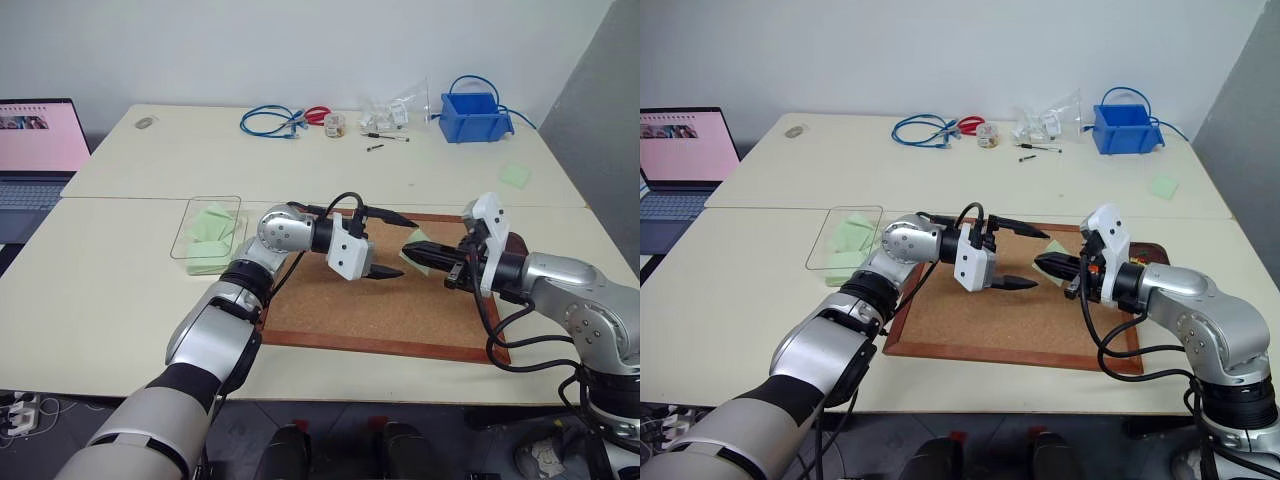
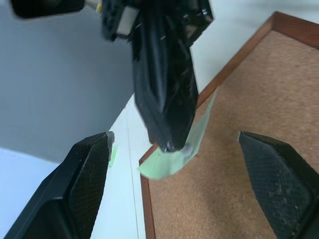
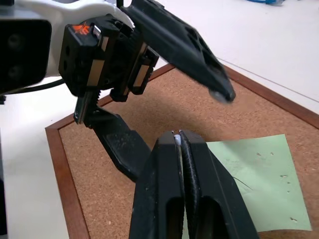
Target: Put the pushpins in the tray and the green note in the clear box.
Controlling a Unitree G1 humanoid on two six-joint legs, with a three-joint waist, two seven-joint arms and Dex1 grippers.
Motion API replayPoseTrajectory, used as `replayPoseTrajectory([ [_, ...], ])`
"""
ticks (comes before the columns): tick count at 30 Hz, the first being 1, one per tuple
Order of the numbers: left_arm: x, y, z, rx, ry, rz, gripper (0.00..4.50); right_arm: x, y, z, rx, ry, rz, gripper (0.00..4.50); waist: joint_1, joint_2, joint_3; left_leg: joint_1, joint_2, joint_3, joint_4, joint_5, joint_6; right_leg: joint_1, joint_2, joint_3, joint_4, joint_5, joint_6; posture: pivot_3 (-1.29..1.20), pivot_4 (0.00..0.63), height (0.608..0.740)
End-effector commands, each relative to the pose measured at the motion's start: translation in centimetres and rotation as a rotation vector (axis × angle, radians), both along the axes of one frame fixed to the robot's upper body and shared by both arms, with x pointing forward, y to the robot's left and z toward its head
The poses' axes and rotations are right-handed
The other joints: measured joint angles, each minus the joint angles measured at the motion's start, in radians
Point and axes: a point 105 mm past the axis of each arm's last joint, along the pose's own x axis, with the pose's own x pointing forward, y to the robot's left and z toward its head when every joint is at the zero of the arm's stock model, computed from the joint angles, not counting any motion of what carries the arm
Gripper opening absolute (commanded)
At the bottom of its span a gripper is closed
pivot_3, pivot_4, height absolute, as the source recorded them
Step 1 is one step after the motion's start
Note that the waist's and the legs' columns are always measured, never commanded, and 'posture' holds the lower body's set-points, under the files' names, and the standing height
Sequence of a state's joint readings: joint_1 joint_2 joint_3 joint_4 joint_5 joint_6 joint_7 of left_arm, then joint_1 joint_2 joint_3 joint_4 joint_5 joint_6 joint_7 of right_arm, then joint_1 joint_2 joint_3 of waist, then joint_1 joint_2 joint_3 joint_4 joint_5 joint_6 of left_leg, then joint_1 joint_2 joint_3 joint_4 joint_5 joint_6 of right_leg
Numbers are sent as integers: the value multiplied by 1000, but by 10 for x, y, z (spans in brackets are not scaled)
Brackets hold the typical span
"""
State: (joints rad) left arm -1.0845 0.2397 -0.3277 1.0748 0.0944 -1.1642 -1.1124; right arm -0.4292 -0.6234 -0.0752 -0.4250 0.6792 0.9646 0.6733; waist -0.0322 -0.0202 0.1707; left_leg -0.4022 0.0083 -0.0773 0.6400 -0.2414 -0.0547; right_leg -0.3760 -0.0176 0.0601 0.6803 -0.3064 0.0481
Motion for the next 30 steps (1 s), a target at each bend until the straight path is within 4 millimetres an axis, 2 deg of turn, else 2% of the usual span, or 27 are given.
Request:
replayPoseTrajectory([
  [1, 4, 1, 1, 32, -31, 15, 3821, -5, 7, 14, 14, -39, 45, 0, 0, 0, 0, 0, 0, 0, 0, 0, 0, 0, 0, 0, 0, 0, 0, 0, 150, 740],
  [10, 12, 2, -4, 60, -27, 65, 2354, -10, 12, 15, 25, -16, 80, 0, 0, 0, 0, 0, 0, 0, 0, 0, 0, 0, 0, 0, 0, 0, 0, 0, 150, 740],
  [20, 11, 0, -4, 59, -51, 65, 195, -15, 16, 13, 27, 6, 104, 0, 0, 0, 0, 0, 0, 0, 0, 0, 0, 0, 0, -1, 0, 0, 0, 0, 150, 740],
  [21, 11, 0, -4, 56, -56, 64, 75, -15, 16, 13, 26, 6, 102, 0, 0, 0, 0, 0, 0, 0, 0, 0, 0, 0, 0, 0, 0, 0, 0, 0, 150, 740],
  [30, 10, 0, 1, 27, -123, 62, 75, -8, 3, 13, 31, 13, 42, 0, 0, 0, 0, 0, 0, 0, 0, 0, 0, 0, 0, -1, 0, 0, 0, 0, 150, 740],
])
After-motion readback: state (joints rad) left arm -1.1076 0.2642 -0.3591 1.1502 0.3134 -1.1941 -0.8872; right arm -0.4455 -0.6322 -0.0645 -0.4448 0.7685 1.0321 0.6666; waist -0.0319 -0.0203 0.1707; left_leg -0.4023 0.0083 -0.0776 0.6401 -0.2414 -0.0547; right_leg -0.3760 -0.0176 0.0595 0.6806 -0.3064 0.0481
